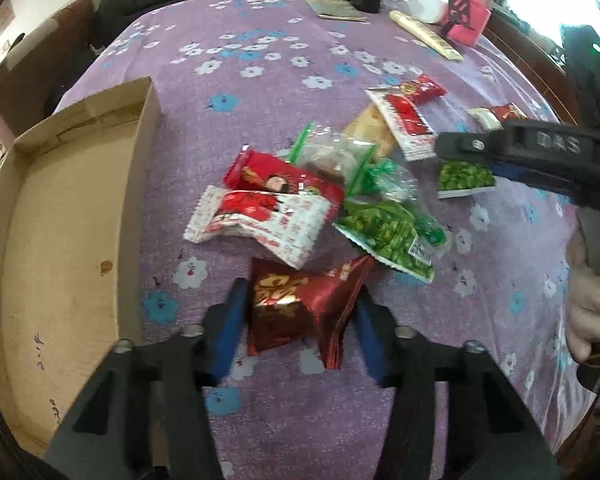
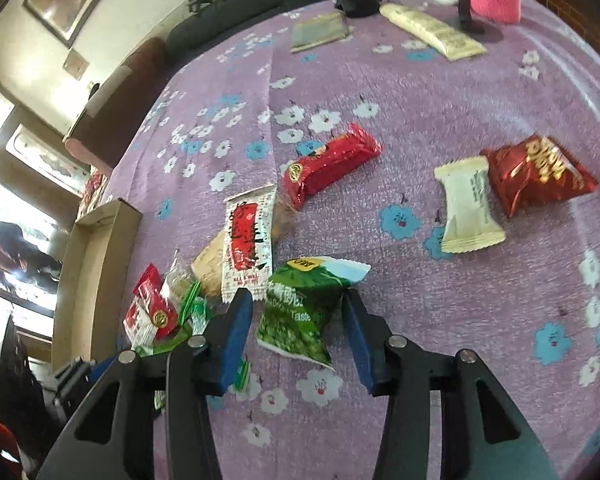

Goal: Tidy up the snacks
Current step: 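Carry both packets to the cardboard tray and open both tools to drop them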

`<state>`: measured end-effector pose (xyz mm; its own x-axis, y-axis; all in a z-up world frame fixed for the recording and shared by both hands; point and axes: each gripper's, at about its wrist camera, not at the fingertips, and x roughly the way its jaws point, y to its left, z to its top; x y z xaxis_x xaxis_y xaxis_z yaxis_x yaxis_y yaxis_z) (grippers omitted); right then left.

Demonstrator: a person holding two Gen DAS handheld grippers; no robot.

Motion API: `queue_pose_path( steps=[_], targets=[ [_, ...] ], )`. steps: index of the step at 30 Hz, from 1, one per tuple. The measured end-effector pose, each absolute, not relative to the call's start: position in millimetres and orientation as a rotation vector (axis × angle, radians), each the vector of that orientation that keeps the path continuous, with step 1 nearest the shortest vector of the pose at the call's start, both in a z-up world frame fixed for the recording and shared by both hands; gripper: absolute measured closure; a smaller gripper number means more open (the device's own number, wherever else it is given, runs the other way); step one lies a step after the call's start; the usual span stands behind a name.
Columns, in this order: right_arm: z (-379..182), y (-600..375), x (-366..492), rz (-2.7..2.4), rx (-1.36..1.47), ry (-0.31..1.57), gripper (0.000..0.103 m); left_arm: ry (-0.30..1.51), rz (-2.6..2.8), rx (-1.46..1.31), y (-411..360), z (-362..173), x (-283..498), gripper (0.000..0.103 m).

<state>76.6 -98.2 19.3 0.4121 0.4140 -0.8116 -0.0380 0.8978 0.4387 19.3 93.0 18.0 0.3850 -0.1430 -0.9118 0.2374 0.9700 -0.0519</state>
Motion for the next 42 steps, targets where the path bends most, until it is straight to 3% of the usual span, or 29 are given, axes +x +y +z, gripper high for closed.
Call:
queue_pose_path(
  steps=[3, 5, 28, 42],
  targets=[
    [20.4, -89.9, 80.6, 0.286, 0.353, 1.117, 0.057, 1.149, -0.252, 0.058, 94.1, 19.5, 17.9, 0.060],
    [20.3, -84.5, 82.9, 0.289, 0.332, 1.123, 0.066, 1.148, -0.250, 0.038, 95.5, 20.6, 17.5, 0.061],
    [56.6, -107.2, 25.5, 0.404, 0.306, 1.057, 0.068, 1.039, -0.174, -0.147, 111.1, 73.4, -29.4, 0.061],
    [93.4, 32.0, -1.7, 0.717, 0.200, 1.039, 0.068, 1.034, 0.108, -0.195, 248.9, 86.9, -60.2, 0.061]
  ],
)
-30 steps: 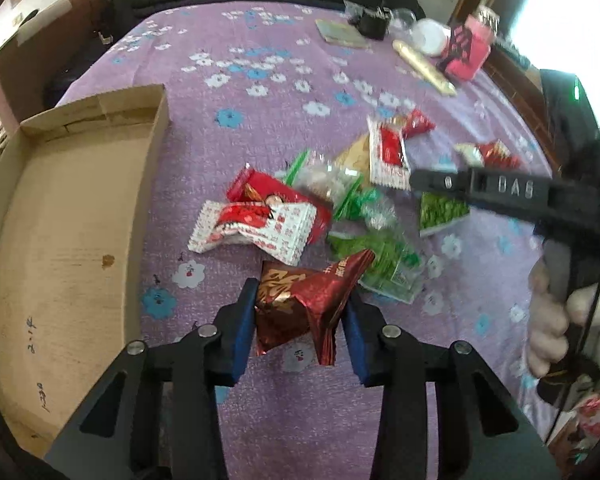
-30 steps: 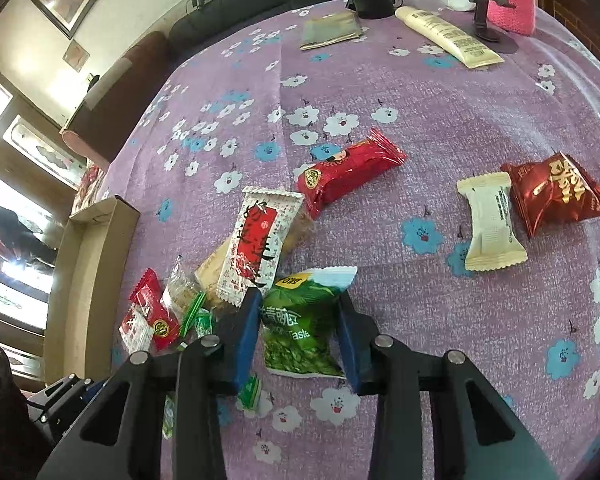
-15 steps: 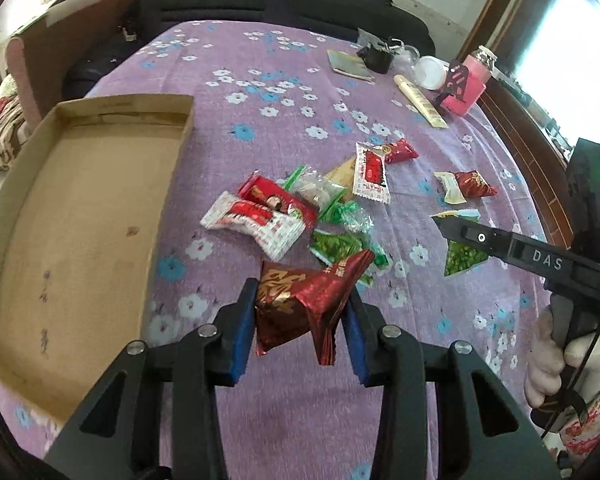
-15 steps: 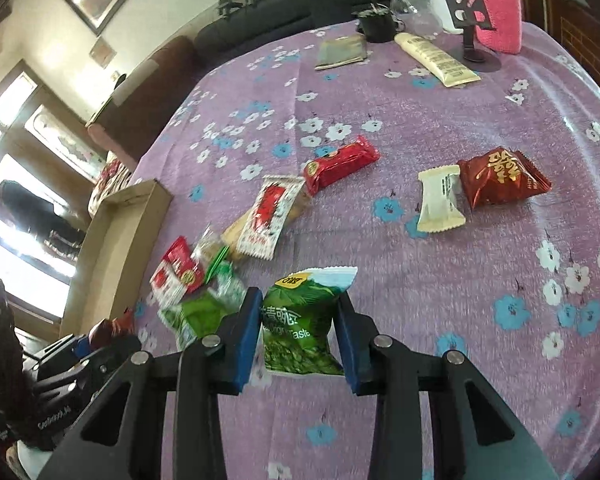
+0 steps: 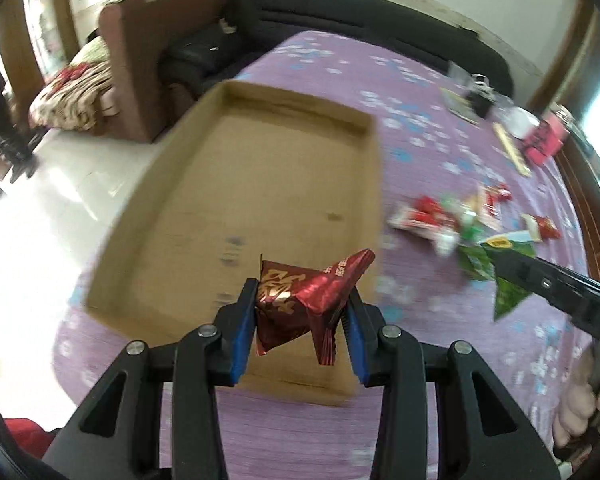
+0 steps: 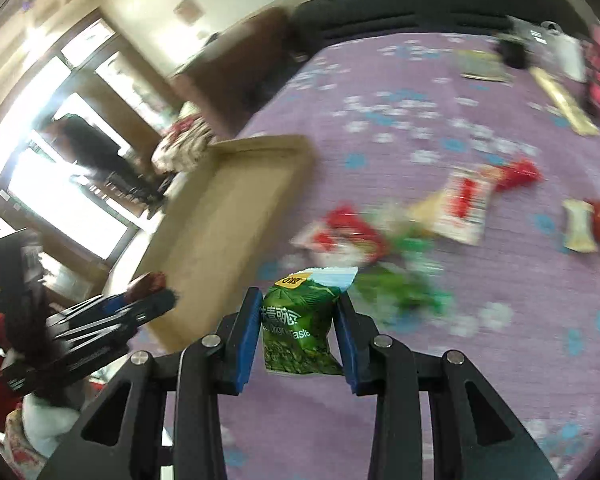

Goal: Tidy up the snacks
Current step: 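Carry both packets to the cardboard tray and open both tools to drop them, then grasp the white-red packet with the left tool while the right tool grasps a green bag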

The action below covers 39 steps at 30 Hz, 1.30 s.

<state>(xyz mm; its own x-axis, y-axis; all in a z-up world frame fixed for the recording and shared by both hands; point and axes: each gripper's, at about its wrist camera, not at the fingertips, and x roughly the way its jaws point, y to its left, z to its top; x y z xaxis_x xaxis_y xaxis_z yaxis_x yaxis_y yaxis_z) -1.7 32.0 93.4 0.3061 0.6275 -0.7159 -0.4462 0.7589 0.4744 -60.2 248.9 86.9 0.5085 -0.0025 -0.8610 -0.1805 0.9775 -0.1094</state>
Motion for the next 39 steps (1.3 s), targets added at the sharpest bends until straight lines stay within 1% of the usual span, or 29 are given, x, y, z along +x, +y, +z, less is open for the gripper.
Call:
queue_pose_path(
  steps=[6, 11, 16, 19, 21, 25, 32, 36, 39],
  targets=[
    [91.7, 120.5, -6.9, 0.786, 0.164, 1.069, 0.068, 1.052, 0.133, -0.174, 303.7, 75.2, -50.6, 0.061],
    [72.8, 173.7, -4.5, 0.782, 0.106, 1.094, 0.068, 1.095, 0.116, -0.171, 330.6, 56.0, -43.2, 0.061],
    [47.5, 201.7, -3.6, 0.744, 0.069, 1.133, 0.068, 1.114, 0.107, -0.152, 339.7, 44.5, -40.3, 0.061],
    [41.6, 208.4, -3.7, 0.733, 0.051, 1.139, 0.068, 1.118, 0.112, -0.111, 337.4, 41.6, -38.6, 0.060],
    [43.3, 212.4, -5.5, 0.725, 0.041, 1.135, 0.068, 1.123, 0.110, -0.094, 337.2, 40.9, -37.4, 0.058],
    [45.2, 216.0, -9.0, 0.712, 0.007, 1.111, 0.067, 1.130, 0.107, -0.069, 336.4, 40.6, -35.9, 0.058],
    [43.1, 212.7, -17.0, 0.675, -0.016, 1.089, 0.065, 1.119, 0.118, -0.066, 334.1, 48.8, -39.7, 0.052],
    [51.3, 210.3, -21.5, 0.663, -0.021, 1.067, 0.064, 1.092, 0.130, -0.037, 331.2, 59.7, -40.9, 0.044],
    [59.2, 206.2, -24.0, 0.658, -0.024, 1.046, 0.061, 1.070, 0.139, -0.026, 330.4, 68.9, -42.4, 0.039]
  ],
)
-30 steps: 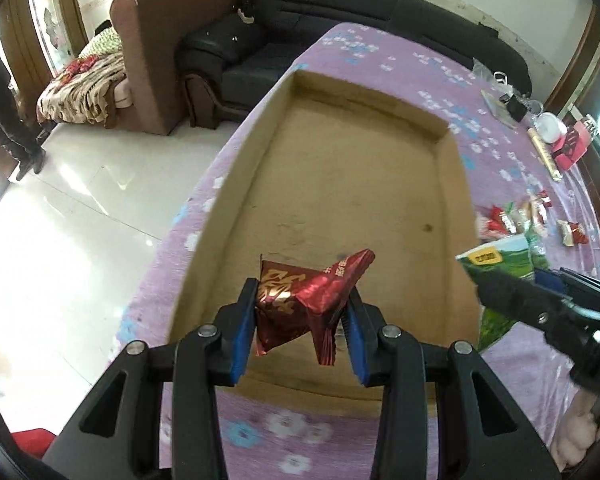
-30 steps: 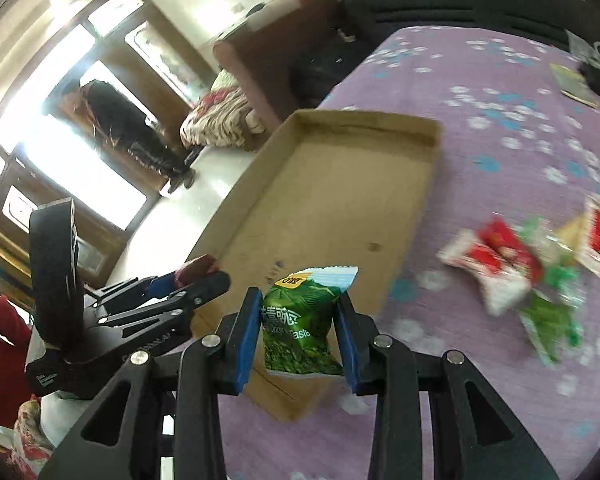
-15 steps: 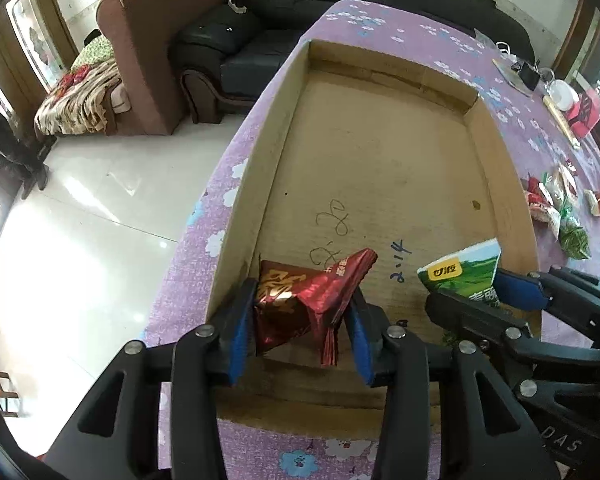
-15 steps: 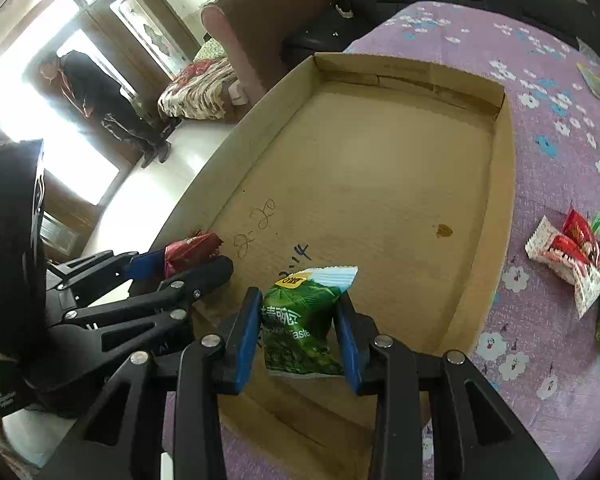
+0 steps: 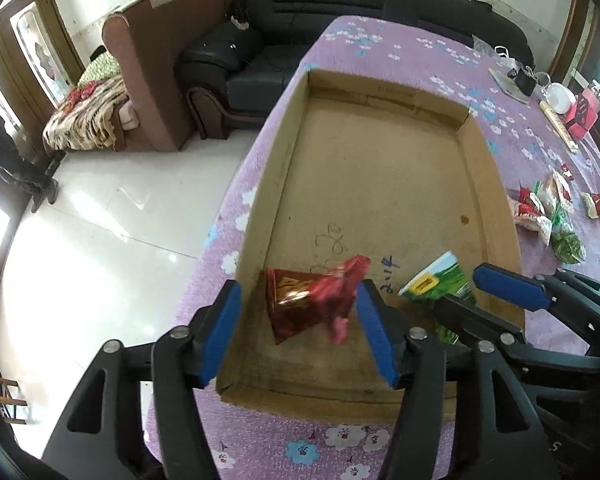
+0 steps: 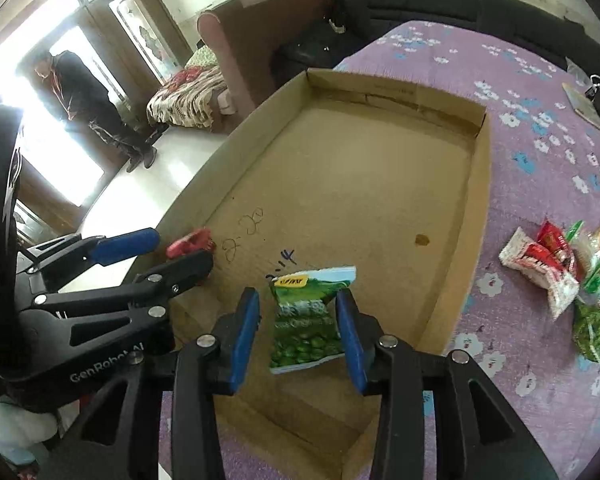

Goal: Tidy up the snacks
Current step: 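Grasp the white-red packet with the left tool while the right tool grasps a green bag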

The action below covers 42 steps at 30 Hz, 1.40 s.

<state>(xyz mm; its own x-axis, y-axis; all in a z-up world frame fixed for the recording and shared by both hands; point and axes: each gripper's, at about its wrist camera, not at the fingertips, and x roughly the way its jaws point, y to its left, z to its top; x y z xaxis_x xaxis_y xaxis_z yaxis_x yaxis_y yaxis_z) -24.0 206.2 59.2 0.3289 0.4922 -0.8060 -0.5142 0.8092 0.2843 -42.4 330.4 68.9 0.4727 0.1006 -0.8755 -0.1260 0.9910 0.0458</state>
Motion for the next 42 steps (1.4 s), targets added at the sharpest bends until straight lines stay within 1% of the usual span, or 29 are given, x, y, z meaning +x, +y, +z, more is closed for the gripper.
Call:
queue_pose_path(
  steps=[2, 8, 14, 18, 23, 27, 32, 38, 42],
  targets=[
    [65.1, 201.6, -26.4, 0.653, -0.020, 1.031, 0.059, 1.057, 0.142, -0.014, 327.4, 73.9, -42.3, 0.037],
    [82.3, 175.6, -33.8, 0.625, 0.011, 0.992, 0.059, 1.041, 0.137, 0.026, 310.7, 85.1, -41.6, 0.037],
    [93.0, 108.5, -35.2, 0.544, 0.100, 0.970, 0.059, 1.005, 0.145, 0.024, 285.5, 103.6, -45.2, 0.037],
    [82.4, 44.9, -28.9, 0.463, 0.132, 0.993, 0.059, 0.991, 0.095, -0.073, 262.1, 109.1, -51.8, 0.033],
    [65.3, -33.8, -22.2, 0.373, 0.207, 1.055, 0.059, 1.034, -0.046, -0.149, 210.1, 100.6, -45.1, 0.033],
    [60.4, -67.6, -5.7, 0.344, 0.283, 1.077, 0.059, 1.066, -0.107, -0.220, 180.0, 90.5, -34.8, 0.033],
    [59.5, -69.3, 14.2, 0.420, 0.302, 1.079, 0.059, 1.089, -0.101, -0.245, 165.0, 83.2, -30.4, 0.033],
    [53.8, -30.5, 29.5, 0.485, 0.253, 1.087, 0.059, 1.088, -0.082, -0.264, 170.5, 82.6, -24.4, 0.033],
    [45.6, 1.9, 29.7, 0.514, 0.127, 1.099, 0.059, 1.091, -0.077, -0.290, 173.4, 80.0, -17.4, 0.033]
  ],
)
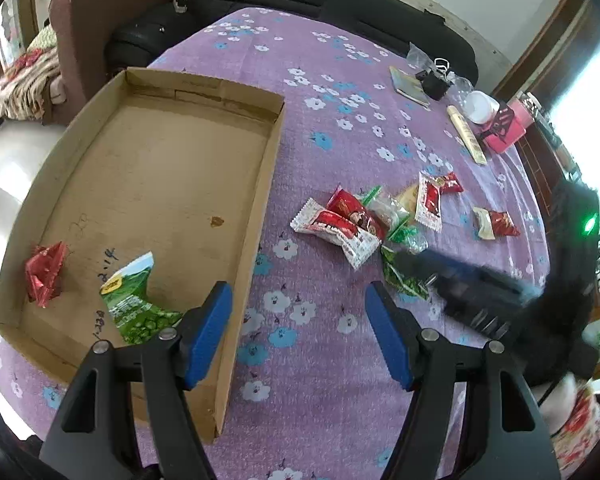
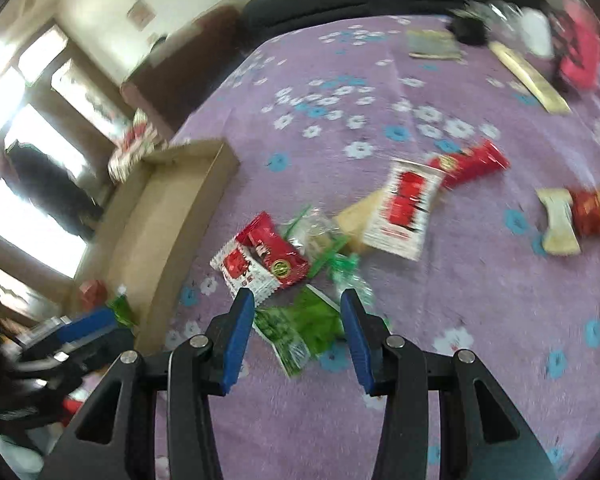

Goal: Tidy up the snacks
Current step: 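Grasp the white-red packet with the left tool while the right tool grasps a green bag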

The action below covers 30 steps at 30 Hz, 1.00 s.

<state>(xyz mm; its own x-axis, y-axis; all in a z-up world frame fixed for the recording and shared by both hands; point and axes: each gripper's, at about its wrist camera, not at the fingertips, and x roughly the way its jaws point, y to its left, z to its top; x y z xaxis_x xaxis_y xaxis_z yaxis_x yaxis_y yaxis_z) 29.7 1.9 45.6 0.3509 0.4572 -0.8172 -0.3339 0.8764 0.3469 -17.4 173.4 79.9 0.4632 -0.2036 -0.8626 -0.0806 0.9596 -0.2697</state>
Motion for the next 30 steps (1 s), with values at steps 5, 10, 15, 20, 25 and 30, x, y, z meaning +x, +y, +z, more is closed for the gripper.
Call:
queue_pose_path(
  steps=[5, 10, 15, 20, 25, 30],
  targets=[
    [35.5, 4.3, 24.7, 0.506, 0.072, 1.117, 0.062, 1.096, -0.101, -0.305, 166.0, 74.4, -0.4, 0.033],
    [36.9, -3.9, 20.6, 0.528, 0.084, 1.140, 0.086, 1.140, -0.135, -0.357, 156.1, 57.5, 25.7, 0.033],
    [38.4, -19.2, 11.3, 0.518, 0.106, 1.159, 0.092, 1.182, -0.106, -0.329, 145.4, 35.3, 49.0, 0.033],
    [36.1, -41.8, 2.2, 0.511, 0.137, 1.169, 0.093, 1.179, -0.123, -0.304, 131.1, 29.1, 62.3, 0.033],
    [34.9, -56.0, -9.3, 0.532, 0.132, 1.166, 0.093, 1.193, -0.157, -0.224, 115.1, 24.0, 61.9, 0.074],
    [34.4, -64.3, -16.7, 0.541, 0.132, 1.154, 0.090, 1.194, -0.207, -0.232, 116.9, 24.7, 50.1, 0.074]
  ],
)
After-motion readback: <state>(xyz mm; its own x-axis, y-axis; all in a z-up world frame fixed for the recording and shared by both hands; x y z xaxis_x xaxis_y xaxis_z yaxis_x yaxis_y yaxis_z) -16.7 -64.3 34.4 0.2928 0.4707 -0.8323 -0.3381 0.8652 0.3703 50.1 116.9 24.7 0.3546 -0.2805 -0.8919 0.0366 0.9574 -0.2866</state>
